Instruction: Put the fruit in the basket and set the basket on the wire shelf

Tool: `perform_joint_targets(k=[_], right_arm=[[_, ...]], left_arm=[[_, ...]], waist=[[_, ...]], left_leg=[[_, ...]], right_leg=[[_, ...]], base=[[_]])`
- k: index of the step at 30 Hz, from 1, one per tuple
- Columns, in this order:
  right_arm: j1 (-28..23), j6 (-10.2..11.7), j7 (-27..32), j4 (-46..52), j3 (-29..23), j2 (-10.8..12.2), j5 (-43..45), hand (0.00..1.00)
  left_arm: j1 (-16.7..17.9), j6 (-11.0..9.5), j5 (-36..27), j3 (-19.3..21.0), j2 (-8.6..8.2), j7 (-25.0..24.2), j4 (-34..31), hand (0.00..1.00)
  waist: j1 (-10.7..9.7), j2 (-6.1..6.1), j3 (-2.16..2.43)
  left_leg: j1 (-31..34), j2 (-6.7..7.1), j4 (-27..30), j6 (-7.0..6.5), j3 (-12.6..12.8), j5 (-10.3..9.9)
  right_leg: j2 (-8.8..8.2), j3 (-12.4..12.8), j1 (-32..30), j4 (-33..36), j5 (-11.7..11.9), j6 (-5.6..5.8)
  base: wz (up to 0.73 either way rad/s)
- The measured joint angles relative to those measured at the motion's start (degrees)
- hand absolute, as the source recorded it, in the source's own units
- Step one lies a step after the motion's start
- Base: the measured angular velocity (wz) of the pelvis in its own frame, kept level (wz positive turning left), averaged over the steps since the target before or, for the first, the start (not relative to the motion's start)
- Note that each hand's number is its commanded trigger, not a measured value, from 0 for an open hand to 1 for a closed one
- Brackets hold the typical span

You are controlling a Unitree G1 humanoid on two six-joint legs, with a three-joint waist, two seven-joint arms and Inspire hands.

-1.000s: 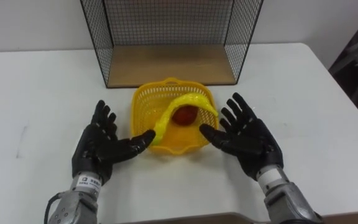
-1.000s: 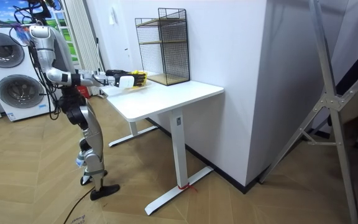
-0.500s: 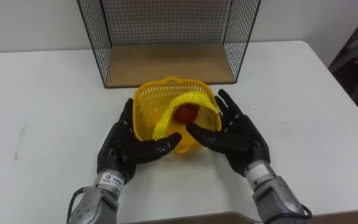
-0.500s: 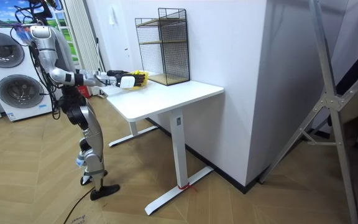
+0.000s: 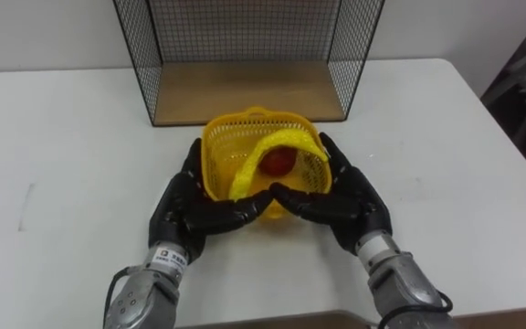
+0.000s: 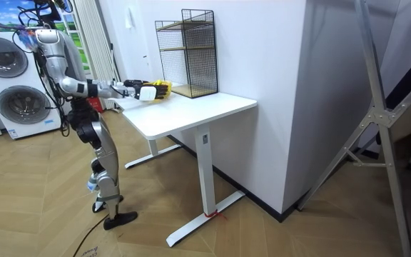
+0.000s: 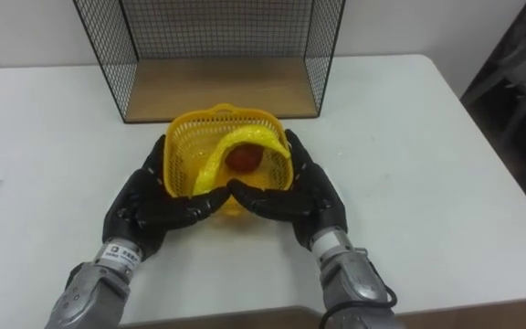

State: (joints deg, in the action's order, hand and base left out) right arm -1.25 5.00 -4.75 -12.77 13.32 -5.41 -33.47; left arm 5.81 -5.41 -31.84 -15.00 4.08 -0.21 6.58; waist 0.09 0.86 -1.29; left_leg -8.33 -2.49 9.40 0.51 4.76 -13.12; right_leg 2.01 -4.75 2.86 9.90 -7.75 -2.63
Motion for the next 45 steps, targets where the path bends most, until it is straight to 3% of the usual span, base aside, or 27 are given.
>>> perform_joint_targets(k=[7, 17, 21, 27, 36, 45], right_arm=[[0.2, 3.8, 0.0, 0.0, 0.5, 0.0, -0.8, 0.0], [0.3, 3.9, 1.1, 0.0, 1.1, 0.5, -1.5, 0.0], [1.8, 4.1, 1.9, 0.6, 1.2, 1.0, -2.2, 0.0], [4.6, 7.7, 2.2, 0.8, 1.2, 1.6, -2.2, 0.0], [4.6, 8.2, 2.9, 5.7, 1.2, 1.7, -2.2, 0.0], [4.6, 8.2, 2.9, 5.7, 1.4, 1.7, -2.1, 0.0]], left_arm=[[-1.5, -2.3, -0.1, -0.6, -0.25, 0.2, 0.0, 0.0], [-1.5, -2.5, -0.1, -1.0, -0.24, 1.0, -0.3, 0.0], [-1.7, -2.6, -0.1, -0.5, -0.24, 2.0, -4.0, 0.0], [-3.8, -4.2, -0.1, -0.4, -0.25, 2.6, -7.2, 0.0], [-3.8, -6.0, -0.1, -0.4, -0.24, 3.5, -11.1, 0.0], [-3.7, -6.0, -0.5, -0.5, -0.27, 4.0, -11.1, 0.0]], waist=[[0.1, -0.01, 0.01], [0.2, 0.0, 0.01], [0.1, 0.16, 0.11], [0.1, 0.2, 0.15], [0.0, 0.63, 0.33], [0.2, 0.71, 0.3]], left_leg=[[-0.2, 0.0, 0.0, 0.0, 0.0, 0.0], [-0.3, 0.03, 0.2, 0.0, 0.1, 0.0], [0.4, 0.02, 0.4, 0.0, 0.2, 0.0], [0.2, -0.02, 1.0, 0.0, 0.1, 0.0], [-0.4, 0.0, 1.0, 0.0, -0.1, 0.0], [-0.4, -0.01, 1.0, 0.0, 0.0, 0.0]], right_leg=[[0.07, 0.0, 0.0, 0.1, 0.0, 0.0], [0.03, 0.0, 0.0, 0.7, 0.0, 0.0], [0.05, -0.1, -0.7, 0.8, 0.1, -0.09], [0.1, -0.1, -0.4, 1.0, 0.1, -0.16], [0.02, -0.2, 0.3, 0.8, 0.1, -0.15], [0.0, -0.3, 0.1, 0.9, 0.1, -0.15]], base=[[-0.01], [0.0], [0.0], [0.0], [0.0], [0.0]])
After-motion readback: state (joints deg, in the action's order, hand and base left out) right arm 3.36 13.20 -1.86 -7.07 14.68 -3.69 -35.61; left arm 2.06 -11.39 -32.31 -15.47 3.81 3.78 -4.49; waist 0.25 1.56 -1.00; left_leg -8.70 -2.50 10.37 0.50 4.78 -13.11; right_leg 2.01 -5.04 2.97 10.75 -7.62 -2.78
